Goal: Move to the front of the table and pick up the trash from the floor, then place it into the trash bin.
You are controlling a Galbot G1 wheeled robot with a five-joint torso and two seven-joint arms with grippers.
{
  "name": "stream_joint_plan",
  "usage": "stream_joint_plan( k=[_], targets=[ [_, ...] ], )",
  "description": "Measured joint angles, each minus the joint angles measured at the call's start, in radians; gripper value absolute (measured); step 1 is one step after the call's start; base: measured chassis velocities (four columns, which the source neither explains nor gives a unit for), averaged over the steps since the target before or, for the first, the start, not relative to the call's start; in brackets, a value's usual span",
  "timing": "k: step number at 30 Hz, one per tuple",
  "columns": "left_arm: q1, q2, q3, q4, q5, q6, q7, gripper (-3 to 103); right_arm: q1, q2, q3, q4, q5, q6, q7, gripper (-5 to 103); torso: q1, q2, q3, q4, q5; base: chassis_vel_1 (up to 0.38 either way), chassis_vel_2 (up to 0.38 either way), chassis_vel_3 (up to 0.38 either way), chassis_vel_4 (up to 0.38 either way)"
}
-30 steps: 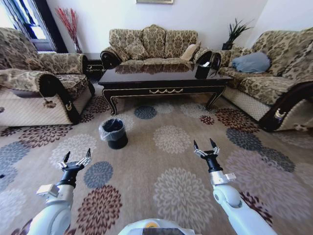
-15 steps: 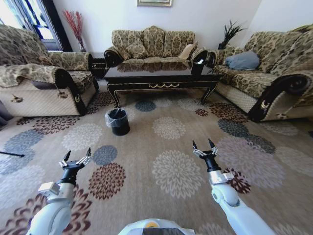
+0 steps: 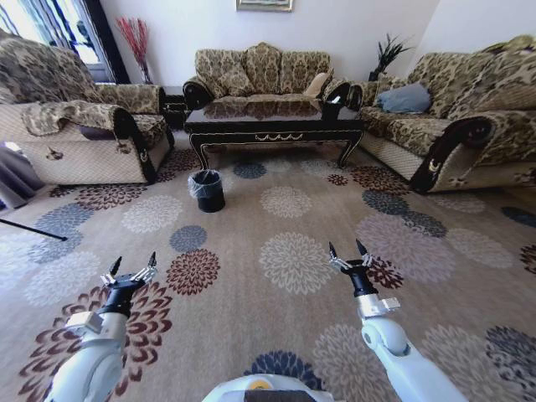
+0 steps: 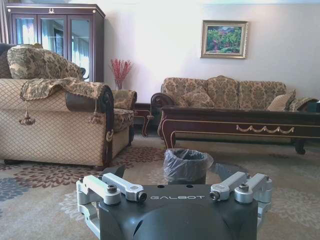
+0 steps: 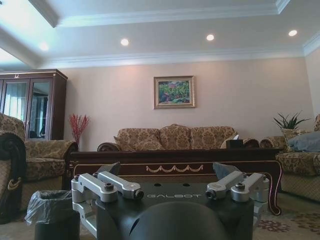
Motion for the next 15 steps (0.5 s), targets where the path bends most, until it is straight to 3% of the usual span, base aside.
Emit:
stream_joint_plan(
  k=[15],
  targets=[
    [0.013, -0.016, 0.007, -0.016, 0.018, -0.003, 0.000, 100, -0.017, -0.003, 0.015, 0.021, -0.004, 0.001, -0.004, 100, 0.001, 0.000, 0.000, 0.0002, -0.0001, 0.012, -0.003, 0.005, 0.008]
  ],
)
